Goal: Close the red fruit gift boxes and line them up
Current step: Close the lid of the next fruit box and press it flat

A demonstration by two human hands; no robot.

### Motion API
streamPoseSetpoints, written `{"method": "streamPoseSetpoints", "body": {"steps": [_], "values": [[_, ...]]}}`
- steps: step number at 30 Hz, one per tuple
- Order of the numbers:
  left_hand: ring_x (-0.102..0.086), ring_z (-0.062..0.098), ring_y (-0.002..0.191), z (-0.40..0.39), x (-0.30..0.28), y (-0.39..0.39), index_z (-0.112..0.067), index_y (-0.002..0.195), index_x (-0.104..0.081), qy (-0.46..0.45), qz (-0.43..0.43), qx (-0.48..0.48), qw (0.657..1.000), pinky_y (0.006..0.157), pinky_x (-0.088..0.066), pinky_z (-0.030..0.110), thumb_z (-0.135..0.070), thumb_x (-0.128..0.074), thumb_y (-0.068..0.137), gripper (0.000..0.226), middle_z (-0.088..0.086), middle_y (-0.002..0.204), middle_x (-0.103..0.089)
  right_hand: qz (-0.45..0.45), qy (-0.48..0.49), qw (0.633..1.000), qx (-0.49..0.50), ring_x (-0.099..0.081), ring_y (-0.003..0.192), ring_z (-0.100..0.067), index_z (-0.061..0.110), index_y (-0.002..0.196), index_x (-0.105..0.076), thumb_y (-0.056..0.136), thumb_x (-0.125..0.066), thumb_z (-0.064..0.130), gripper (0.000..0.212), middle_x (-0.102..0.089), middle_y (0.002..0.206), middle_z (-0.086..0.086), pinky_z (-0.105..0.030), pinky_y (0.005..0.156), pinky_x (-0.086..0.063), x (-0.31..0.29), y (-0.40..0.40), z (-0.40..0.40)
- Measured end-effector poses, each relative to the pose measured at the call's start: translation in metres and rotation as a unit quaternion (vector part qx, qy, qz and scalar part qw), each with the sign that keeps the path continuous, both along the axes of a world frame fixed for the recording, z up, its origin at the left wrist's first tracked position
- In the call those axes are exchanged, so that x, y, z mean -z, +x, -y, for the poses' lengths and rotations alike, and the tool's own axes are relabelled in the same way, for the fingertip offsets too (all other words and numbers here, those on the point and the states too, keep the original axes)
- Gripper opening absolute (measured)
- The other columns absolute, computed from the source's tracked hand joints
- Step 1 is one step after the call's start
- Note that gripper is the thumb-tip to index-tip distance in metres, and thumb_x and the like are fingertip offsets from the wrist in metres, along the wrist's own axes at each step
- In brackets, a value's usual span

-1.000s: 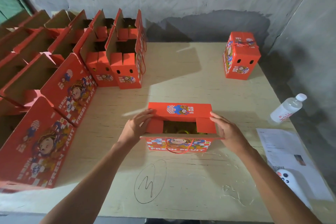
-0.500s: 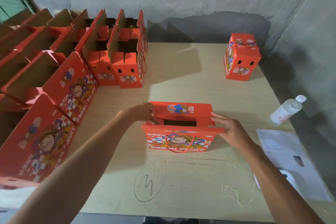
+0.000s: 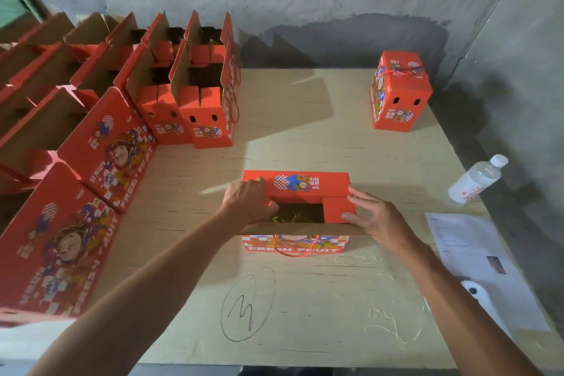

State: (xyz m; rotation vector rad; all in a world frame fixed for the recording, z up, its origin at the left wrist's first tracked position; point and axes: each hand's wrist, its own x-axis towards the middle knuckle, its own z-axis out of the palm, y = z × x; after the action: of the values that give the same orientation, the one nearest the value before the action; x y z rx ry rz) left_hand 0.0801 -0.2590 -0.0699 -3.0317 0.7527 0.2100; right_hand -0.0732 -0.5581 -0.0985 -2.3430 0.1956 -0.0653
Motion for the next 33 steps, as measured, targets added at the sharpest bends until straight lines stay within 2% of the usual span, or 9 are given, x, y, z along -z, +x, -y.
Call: {"method": "streamPoseSetpoints", "body": {"steps": [6,9,11,14,16,21,24,27,33], "values": [[-0.066,0.034,0.101,-0.021,0.006,-0.007,-0.017,0.111,-0.052,-0.116,-0.027,0.008,0.993,0.077,-0.05,0.04,-0.061,-0.05,0.097,0.047,0.007,0.111,-0.065,0.009,-0.023,1.0,-0.005,-0.037,0.137,0.019,0.026,0.139,-0.064,0.087,-0.072,0.056,0.061,-0.037,0.151,0.04,0.003,0.107,-0.019,0.003,-0.003,-0.001],[-0.062,0.031,0.083,-0.048,0.01,-0.007,-0.011,0.094,-0.061,-0.299,-0.053,0.063,0.951,0.074,-0.052,0.044,-0.029,-0.055,0.104,0.021,0.004,0.093,-0.061,0.032,-0.034,0.998,-0.041,-0.041,0.142,0.006,0.02,0.139,-0.064,0.099,-0.063,0.043,0.046,-0.038,0.159,0.021,-0.01,0.115,-0.029,0.004,-0.007,-0.001],[-0.061,0.028,0.084,-0.068,0.011,-0.006,-0.005,0.099,-0.072,-0.337,-0.016,0.127,0.933,0.079,-0.052,0.044,-0.009,-0.057,0.099,0.016,0.008,0.096,-0.065,0.037,-0.034,0.997,-0.057,-0.044,0.143,-0.001,0.014,0.142,-0.061,0.102,-0.061,0.008,0.041,-0.036,0.161,0.014,-0.018,0.117,-0.034,0.008,-0.01,0.0],[-0.064,0.03,0.098,-0.088,0.012,-0.013,-0.006,0.111,-0.076,-0.31,0.013,0.169,0.936,0.084,-0.054,0.045,0.017,-0.065,0.082,0.039,0.009,0.112,-0.07,-0.004,-0.053,0.996,-0.07,-0.042,0.142,0.002,0.015,0.149,-0.054,0.085,-0.051,-0.022,0.074,-0.029,0.165,0.017,-0.011,0.113,-0.034,0.005,-0.014,0.001],[-0.065,0.029,0.108,-0.095,0.011,-0.021,-0.006,0.117,-0.074,-0.313,0.028,0.169,0.934,0.091,-0.055,0.049,0.015,-0.069,0.079,0.044,0.007,0.12,-0.071,-0.016,-0.05,0.996,-0.069,-0.045,0.133,0.011,0.022,0.15,-0.052,0.09,-0.052,-0.011,0.068,-0.024,0.165,0.025,-0.005,0.106,-0.032,0.001,-0.016,0.0],[-0.055,0.014,0.124,-0.096,0.004,-0.046,-0.02,0.148,-0.042,-0.37,-0.05,0.078,0.924,0.103,-0.047,0.047,-0.044,-0.054,0.092,0.063,-0.007,0.137,-0.057,-0.048,0.043,0.997,-0.04,-0.042,0.136,0.014,0.048,0.117,-0.068,0.093,-0.058,0.052,0.026,-0.038,0.152,0.039,-0.027,0.111,-0.037,-0.007,-0.016,-0.008],[-0.057,0.018,0.122,-0.08,0.0,-0.054,-0.018,0.154,-0.027,-0.416,-0.078,-0.003,0.906,0.104,-0.049,0.05,-0.049,-0.053,0.096,0.07,0.01,0.139,-0.059,0.013,0.084,0.994,0.067,-0.068,0.105,0.003,0.038,0.111,-0.072,0.09,-0.054,0.077,0.048,-0.07,0.118,0.028,-0.028,0.088,-0.054,-0.01,-0.013,-0.025],[-0.063,0.031,0.11,-0.059,0.001,-0.057,-0.011,0.16,-0.012,-0.388,-0.033,-0.024,0.921,0.097,-0.052,0.048,-0.037,-0.072,0.09,0.095,0.018,0.126,-0.064,0.079,0.014,0.984,0.156,-0.072,0.084,-0.011,0.023,0.103,-0.072,0.093,-0.06,0.066,0.045,-0.075,0.094,0.011,-0.036,0.073,-0.058,-0.012,-0.005,-0.044],[-0.028,0.031,0.152,-0.041,0.006,-0.054,-0.01,0.159,-0.029,-0.256,0.094,0.044,0.961,0.121,-0.027,0.048,-0.05,-0.063,0.096,0.082,0.015,0.166,-0.027,0.117,-0.096,0.972,0.178,-0.062,0.121,-0.017,0.02,0.152,-0.046,0.101,-0.063,0.036,0.056,-0.058,0.143,0.001,-0.04,0.086,-0.057,-0.008,0.003,-0.067]]}}
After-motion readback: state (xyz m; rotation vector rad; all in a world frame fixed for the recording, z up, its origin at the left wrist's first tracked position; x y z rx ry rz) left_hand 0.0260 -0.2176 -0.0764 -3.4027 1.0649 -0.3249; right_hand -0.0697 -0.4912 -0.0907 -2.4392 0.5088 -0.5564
